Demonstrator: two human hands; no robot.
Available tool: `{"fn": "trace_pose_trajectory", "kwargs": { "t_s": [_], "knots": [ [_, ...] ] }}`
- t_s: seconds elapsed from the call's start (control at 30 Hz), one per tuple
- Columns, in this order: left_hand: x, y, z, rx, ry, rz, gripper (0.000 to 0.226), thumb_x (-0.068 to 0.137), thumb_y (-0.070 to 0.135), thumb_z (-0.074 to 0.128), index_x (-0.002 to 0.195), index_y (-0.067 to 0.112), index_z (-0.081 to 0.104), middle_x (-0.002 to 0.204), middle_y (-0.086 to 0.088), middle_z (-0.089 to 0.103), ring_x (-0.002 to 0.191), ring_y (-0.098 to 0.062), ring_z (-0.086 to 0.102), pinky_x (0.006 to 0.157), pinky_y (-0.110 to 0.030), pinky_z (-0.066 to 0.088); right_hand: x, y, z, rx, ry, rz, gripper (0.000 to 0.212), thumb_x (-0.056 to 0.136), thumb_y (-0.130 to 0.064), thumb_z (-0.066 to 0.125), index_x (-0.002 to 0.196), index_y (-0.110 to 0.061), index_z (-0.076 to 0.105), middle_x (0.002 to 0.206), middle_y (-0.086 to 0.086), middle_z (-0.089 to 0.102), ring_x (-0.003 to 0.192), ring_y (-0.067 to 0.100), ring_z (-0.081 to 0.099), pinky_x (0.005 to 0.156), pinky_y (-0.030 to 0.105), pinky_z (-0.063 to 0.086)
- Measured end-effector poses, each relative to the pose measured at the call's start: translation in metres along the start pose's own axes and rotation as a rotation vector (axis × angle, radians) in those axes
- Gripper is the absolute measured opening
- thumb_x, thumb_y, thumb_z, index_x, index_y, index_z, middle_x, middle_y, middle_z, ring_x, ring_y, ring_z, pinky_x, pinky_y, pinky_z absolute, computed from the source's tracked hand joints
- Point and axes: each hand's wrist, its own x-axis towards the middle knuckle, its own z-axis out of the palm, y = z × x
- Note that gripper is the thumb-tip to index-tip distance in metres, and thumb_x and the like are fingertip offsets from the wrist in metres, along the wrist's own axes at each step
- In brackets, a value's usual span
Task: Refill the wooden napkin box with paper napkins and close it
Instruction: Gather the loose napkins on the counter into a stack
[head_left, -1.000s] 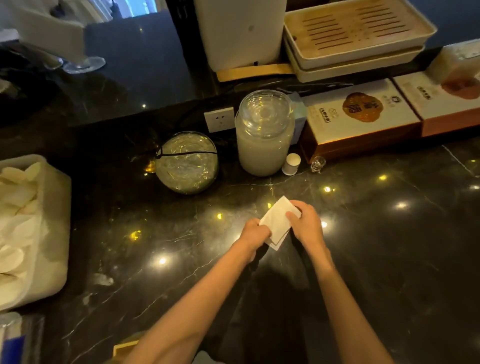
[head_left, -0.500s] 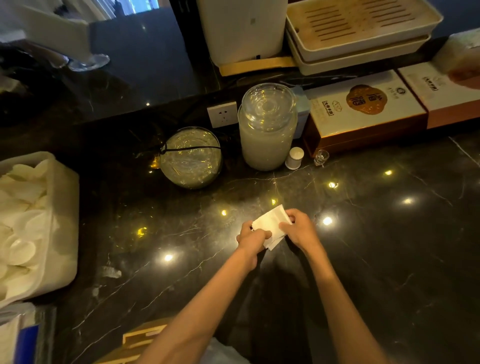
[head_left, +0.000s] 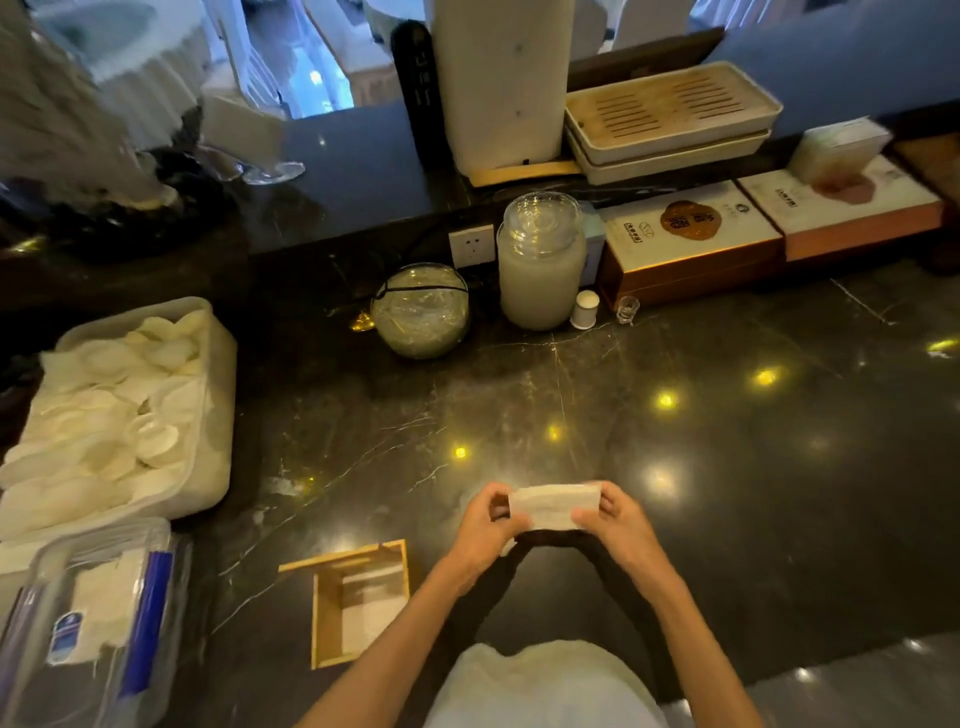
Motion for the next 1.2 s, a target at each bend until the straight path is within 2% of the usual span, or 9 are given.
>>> {"fn": "trace_pose_trajectory", "kwargs": {
  "t_s": [0.07, 0.2, 0.4, 0.53, 0.8, 0.87, 1.0, 1.07, 1.2],
  "knots": [
    [-0.013, -0.011, 0.002, 0.034, 0.009, 0.091, 0.024, 0.087, -0.007, 0.063, 0.107, 0.004, 0.057, 0.112, -0.016, 0.063, 0.108, -0.027, 0.063, 0.081, -0.022, 0.057, -0.013, 0.007, 0.004, -0.13, 0.044, -0.044, 0.023, 0.088, 0.004, 0.062, 0.104, -0.013, 0.062, 0.102, 0.006, 0.068, 0.1, 0.018, 0.066, 0.077, 0.024, 0.056],
    [-0.034, -0.023, 0.007, 0.084, 0.01, 0.248, 0.019, 0.091, -0.001, 0.06, 0.105, 0.011, 0.062, 0.105, -0.003, 0.065, 0.101, -0.014, 0.065, 0.09, -0.03, 0.056, -0.038, 0.019, 0.005, -0.234, 0.111, -0.11, 0.02, 0.089, -0.001, 0.063, 0.102, -0.017, 0.061, 0.101, 0.0, 0.066, 0.099, 0.01, 0.063, 0.075, 0.021, 0.053],
    [-0.051, -0.028, 0.019, 0.153, 0.074, 0.363, 0.016, 0.094, 0.007, 0.058, 0.097, 0.023, 0.063, 0.1, 0.005, 0.064, 0.1, -0.007, 0.06, 0.088, -0.016, 0.049, -0.054, 0.029, 0.003, -0.283, 0.146, -0.261, 0.02, 0.09, -0.004, 0.064, 0.095, -0.024, 0.062, 0.095, -0.006, 0.066, 0.093, 0.004, 0.063, 0.082, 0.025, 0.054],
    [-0.056, -0.048, 0.025, 0.191, 0.091, 0.381, 0.013, 0.094, 0.008, 0.058, 0.099, 0.019, 0.063, 0.102, 0.003, 0.063, 0.102, -0.007, 0.059, 0.09, -0.013, 0.047, -0.064, 0.043, 0.002, -0.294, 0.143, -0.284, 0.02, 0.091, -0.004, 0.063, 0.096, -0.023, 0.062, 0.096, -0.006, 0.066, 0.094, 0.003, 0.063, 0.084, 0.025, 0.054],
    [-0.062, -0.107, 0.039, 0.143, 0.066, 0.277, 0.046, 0.088, -0.01, 0.058, 0.124, 0.019, 0.054, 0.114, 0.001, 0.061, 0.114, -0.003, 0.058, 0.095, -0.01, 0.046, -0.074, 0.093, -0.009, -0.237, 0.064, -0.175, 0.05, 0.087, 0.007, 0.063, 0.131, -0.013, 0.052, 0.124, 0.001, 0.063, 0.118, 0.003, 0.057, 0.106, 0.031, 0.045],
    [-0.058, -0.112, 0.043, 0.14, 0.089, 0.305, 0.043, 0.086, -0.012, 0.058, 0.12, 0.015, 0.057, 0.113, -0.002, 0.061, 0.112, -0.006, 0.059, 0.096, -0.014, 0.048, -0.071, 0.095, -0.012, -0.232, 0.049, -0.171, 0.052, 0.087, 0.008, 0.063, 0.132, -0.015, 0.051, 0.129, 0.001, 0.061, 0.122, 0.003, 0.055, 0.109, 0.03, 0.042],
    [-0.052, -0.117, 0.049, 0.165, 0.112, 0.343, 0.034, 0.087, -0.008, 0.059, 0.106, 0.02, 0.062, 0.116, -0.004, 0.06, 0.111, -0.014, 0.059, 0.095, -0.02, 0.05, -0.063, 0.098, -0.009, -0.297, -0.029, -0.174, 0.061, 0.088, 0.006, 0.062, 0.141, -0.018, 0.045, 0.143, -0.004, 0.05, 0.128, -0.009, 0.045, 0.104, 0.011, 0.037],
    [-0.051, -0.117, 0.052, 0.17, 0.113, 0.35, 0.034, 0.087, -0.006, 0.059, 0.106, 0.022, 0.062, 0.114, -0.002, 0.06, 0.109, -0.012, 0.06, 0.096, -0.022, 0.05, -0.06, 0.098, -0.004, -0.329, -0.072, -0.176, 0.065, 0.09, 0.004, 0.061, 0.146, -0.019, 0.039, 0.147, -0.008, 0.044, 0.132, -0.006, 0.041, 0.102, 0.007, 0.035],
    [-0.048, -0.113, 0.057, 0.191, 0.116, 0.359, 0.038, 0.087, -0.006, 0.058, 0.108, 0.026, 0.062, 0.114, 0.001, 0.06, 0.109, -0.01, 0.059, 0.098, -0.024, 0.049, -0.056, 0.097, 0.005, -0.374, -0.143, -0.196, 0.068, 0.093, 0.0, 0.058, 0.151, -0.025, 0.032, 0.15, -0.014, 0.037, 0.137, 0.0, 0.035, 0.11, 0.017, 0.031]
  ]
}}
